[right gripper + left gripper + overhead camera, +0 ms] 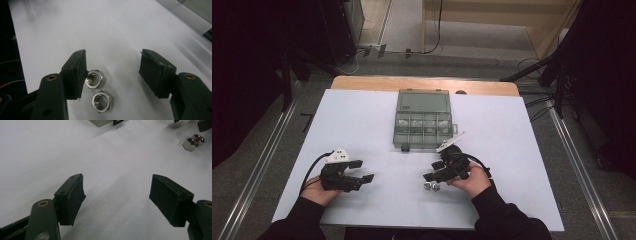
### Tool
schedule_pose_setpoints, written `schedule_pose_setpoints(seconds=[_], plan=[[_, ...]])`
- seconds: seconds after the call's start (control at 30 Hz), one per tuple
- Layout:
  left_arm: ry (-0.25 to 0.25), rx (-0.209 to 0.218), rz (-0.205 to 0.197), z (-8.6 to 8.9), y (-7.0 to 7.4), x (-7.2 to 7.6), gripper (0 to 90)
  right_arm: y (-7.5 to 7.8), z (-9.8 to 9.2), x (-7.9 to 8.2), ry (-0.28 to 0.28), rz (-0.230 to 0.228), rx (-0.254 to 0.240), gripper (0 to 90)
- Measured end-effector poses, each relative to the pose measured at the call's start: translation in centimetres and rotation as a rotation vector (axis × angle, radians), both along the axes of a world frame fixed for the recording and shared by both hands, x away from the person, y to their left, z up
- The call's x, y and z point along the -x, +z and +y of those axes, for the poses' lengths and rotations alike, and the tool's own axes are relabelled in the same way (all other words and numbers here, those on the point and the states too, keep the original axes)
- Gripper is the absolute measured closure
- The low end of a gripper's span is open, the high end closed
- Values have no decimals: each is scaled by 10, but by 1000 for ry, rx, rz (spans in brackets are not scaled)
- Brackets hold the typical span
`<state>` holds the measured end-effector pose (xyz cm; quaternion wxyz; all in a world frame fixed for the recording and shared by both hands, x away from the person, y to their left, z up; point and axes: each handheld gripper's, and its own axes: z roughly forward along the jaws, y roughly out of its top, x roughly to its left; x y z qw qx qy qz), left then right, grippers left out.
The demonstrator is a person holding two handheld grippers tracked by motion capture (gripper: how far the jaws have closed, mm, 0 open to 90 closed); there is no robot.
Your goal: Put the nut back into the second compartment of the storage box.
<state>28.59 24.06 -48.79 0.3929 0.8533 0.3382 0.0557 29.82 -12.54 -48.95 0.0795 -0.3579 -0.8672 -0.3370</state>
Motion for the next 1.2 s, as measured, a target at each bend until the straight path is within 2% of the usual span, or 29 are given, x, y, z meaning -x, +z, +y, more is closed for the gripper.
schedule_pose_setpoints(seconds=[0.47, 0.67, 0.77, 0.8, 0.9, 0.97, 1.07, 1.13, 1.2], plan=[[1, 2, 2, 0, 0, 0, 272, -6, 14, 15, 44, -14, 84, 480], [2, 2, 4, 0, 0, 0, 272, -4, 20, 22, 63, -52, 142, 559], [1, 2, 4, -1, 0, 0, 272, -3, 24, 25, 76, -57, 164, 669], [1, 0, 4, -1, 0, 0, 272, -3, 24, 26, 90, -77, 185, 669], [0, 0, 5, -1, 0, 0, 272, -3, 26, 26, 97, -82, 190, 669], [0, 0, 4, -2, -1, 0, 272, -4, 24, 25, 105, -79, 174, 670], [-1, 0, 8, -3, -1, 0, 272, -5, 23, 24, 136, -110, 167, 672], [-4, 0, 10, -4, 0, 0, 272, -5, 24, 26, 135, -123, 178, 678], [-7, 0, 10, -4, -1, 0, 272, -4, 26, 26, 129, -116, 187, 681]])
